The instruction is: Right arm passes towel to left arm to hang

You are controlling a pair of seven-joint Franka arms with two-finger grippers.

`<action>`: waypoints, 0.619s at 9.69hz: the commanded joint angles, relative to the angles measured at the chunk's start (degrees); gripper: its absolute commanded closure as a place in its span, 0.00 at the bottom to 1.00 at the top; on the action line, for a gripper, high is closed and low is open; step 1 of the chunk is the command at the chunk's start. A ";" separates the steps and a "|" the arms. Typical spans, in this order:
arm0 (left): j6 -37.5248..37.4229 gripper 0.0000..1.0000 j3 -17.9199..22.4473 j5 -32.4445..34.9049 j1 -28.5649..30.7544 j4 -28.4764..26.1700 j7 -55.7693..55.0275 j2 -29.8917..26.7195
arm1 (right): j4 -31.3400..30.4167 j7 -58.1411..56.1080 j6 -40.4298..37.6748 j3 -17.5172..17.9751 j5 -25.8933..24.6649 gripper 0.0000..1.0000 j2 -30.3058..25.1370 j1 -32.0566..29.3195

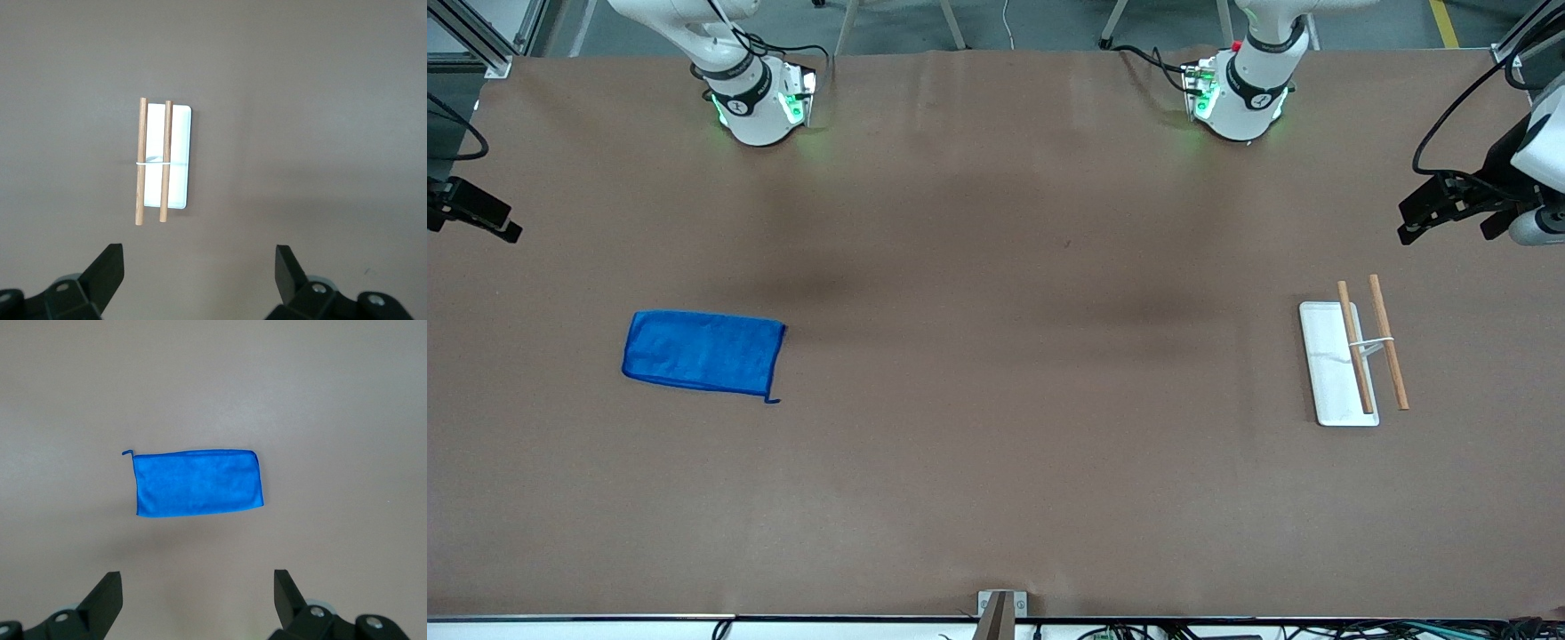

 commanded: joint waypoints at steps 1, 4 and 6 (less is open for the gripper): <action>-0.06 0.00 -0.17 1.02 0.03 -1.05 0.36 0.51 | -0.57 0.80 -0.23 0.09 -0.08 0.00 -0.98 -0.07; -0.06 0.00 -0.17 0.93 0.03 -1.05 0.19 0.51 | -0.57 0.80 -0.14 0.09 -0.08 0.00 -0.98 -0.07; -0.06 0.00 -0.17 0.93 -0.06 -1.05 0.01 0.51 | -0.92 0.10 -0.15 0.18 -0.17 0.00 -0.98 0.11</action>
